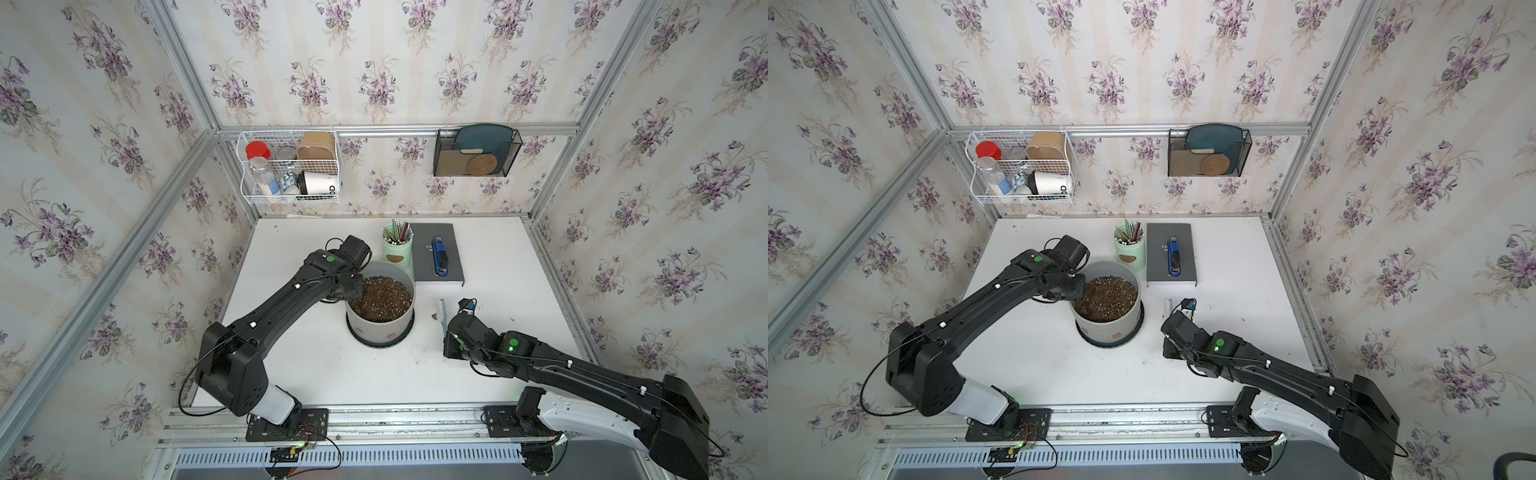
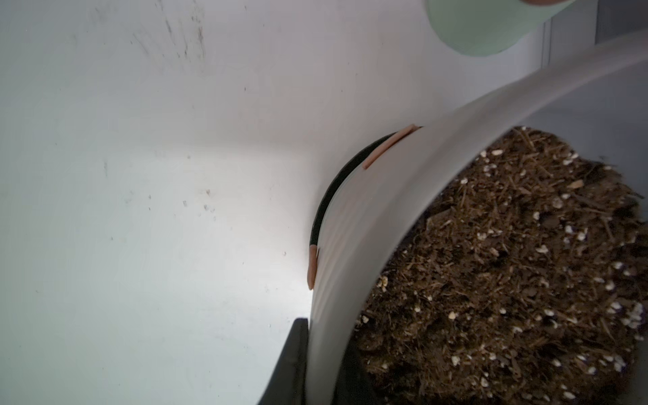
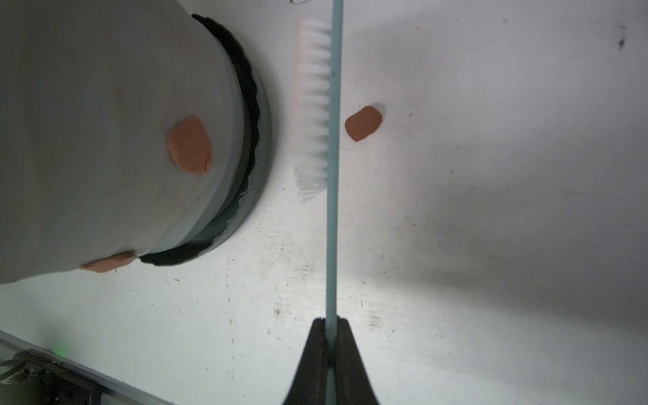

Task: Scrub the dried mud off the ceramic pot
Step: Rotate the pot on the tray.

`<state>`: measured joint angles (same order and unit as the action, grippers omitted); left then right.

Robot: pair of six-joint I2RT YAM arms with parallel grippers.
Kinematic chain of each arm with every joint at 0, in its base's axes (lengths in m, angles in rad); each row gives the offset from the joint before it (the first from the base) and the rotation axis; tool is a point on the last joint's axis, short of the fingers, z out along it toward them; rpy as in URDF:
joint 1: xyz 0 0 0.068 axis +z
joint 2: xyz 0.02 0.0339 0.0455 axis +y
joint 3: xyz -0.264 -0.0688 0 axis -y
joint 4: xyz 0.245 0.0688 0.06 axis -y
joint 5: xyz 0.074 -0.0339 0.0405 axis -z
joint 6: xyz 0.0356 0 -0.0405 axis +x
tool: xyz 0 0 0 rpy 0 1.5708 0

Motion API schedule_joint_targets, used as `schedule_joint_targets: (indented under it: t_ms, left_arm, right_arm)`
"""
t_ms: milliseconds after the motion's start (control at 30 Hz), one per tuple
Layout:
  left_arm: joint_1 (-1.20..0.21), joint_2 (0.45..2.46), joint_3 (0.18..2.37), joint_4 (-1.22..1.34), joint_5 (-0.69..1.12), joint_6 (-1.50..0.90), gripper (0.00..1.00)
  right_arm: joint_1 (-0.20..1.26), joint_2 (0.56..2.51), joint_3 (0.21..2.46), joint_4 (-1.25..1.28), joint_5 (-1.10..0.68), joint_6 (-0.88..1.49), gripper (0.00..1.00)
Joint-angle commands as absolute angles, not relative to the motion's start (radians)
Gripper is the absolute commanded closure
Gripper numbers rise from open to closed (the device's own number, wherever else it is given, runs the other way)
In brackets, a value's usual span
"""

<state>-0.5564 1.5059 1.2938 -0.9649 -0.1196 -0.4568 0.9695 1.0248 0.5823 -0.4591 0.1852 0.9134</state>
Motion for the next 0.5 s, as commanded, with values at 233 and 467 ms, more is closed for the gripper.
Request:
schedule_joint_targets:
  t_ms: [233, 467]
  left_arm:
    - [-0.546, 1.554, 1.352, -0.847, -0.095, -0.442, 0.49]
    - [-0.535, 1.630, 1.400, -0.846, -0.110, -0.397, 0.50]
  right_arm:
    - [0.980, 1.080, 0.562, -0.313, 0.092, 0.909, 1.00]
    - [0.980, 1.123, 0.567, -0.316, 0.105, 0.926, 1.00]
